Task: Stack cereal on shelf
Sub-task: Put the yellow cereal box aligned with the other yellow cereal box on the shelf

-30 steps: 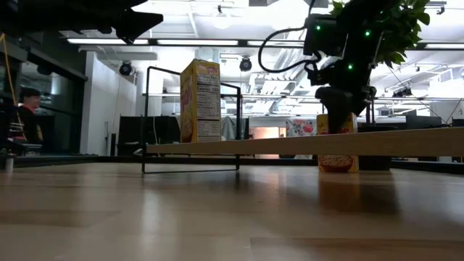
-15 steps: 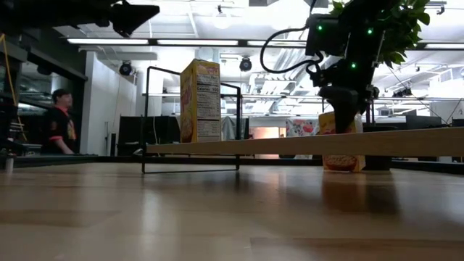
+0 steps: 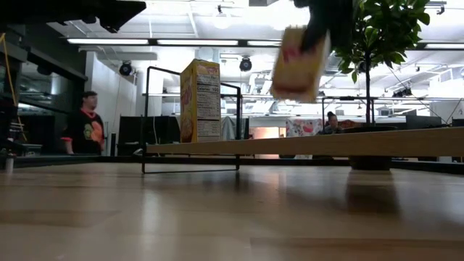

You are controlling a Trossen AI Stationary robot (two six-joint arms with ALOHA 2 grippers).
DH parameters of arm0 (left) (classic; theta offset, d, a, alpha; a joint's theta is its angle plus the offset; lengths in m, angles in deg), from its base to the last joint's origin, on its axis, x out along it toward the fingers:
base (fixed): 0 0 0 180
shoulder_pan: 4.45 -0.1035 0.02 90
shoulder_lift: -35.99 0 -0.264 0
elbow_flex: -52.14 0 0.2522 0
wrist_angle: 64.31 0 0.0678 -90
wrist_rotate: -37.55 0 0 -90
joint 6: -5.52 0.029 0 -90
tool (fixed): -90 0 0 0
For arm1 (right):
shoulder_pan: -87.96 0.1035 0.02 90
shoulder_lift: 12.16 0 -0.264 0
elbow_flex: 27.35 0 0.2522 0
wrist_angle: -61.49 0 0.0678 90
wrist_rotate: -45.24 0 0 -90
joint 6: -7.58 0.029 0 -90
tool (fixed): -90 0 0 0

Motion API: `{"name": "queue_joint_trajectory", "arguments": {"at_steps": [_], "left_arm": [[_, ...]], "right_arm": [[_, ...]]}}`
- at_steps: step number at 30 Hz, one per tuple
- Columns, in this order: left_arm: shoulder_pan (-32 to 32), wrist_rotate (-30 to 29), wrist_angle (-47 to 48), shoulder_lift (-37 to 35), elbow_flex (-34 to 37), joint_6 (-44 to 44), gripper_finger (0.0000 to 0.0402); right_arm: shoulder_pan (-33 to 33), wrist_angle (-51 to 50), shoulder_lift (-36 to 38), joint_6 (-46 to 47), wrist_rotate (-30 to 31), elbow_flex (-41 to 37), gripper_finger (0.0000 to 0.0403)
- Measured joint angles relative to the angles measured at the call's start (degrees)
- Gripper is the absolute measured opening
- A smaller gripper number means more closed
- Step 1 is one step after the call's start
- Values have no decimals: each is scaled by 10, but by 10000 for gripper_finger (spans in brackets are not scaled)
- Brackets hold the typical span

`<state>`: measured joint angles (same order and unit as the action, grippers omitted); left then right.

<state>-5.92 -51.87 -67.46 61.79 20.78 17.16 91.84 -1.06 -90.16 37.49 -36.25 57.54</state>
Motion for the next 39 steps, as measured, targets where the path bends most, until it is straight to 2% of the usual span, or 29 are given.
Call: {"name": "queue_joint_trajectory", "arguments": {"at_steps": [2,5,7,10,16,22,30,39], "left_arm": [[0,0,0,-4,0,0,344],[0,0,-1,-4,0,0,344],[0,0,0,-3,0,0,344],[0,0,-2,-4,0,0,344],[0,0,-8,-4,0,0,344],[0,0,-7,-4,0,-6,344],[0,0,-7,-4,0,-16,344],[0,0,-7,-4,0,-25,344]], "right_arm": [[34,3,-4,19,29,25,146],[75,6,-27,43,104,49,146],[87,5,-53,59,140,59,146],[85,5,-100,100,163,71,146],[56,7,-193,117,146,111,146],[38,18,-243,119,133,161,146],[15,26,-258,163,99,170,146],[9,34,-260,194,91,167,146]]}}
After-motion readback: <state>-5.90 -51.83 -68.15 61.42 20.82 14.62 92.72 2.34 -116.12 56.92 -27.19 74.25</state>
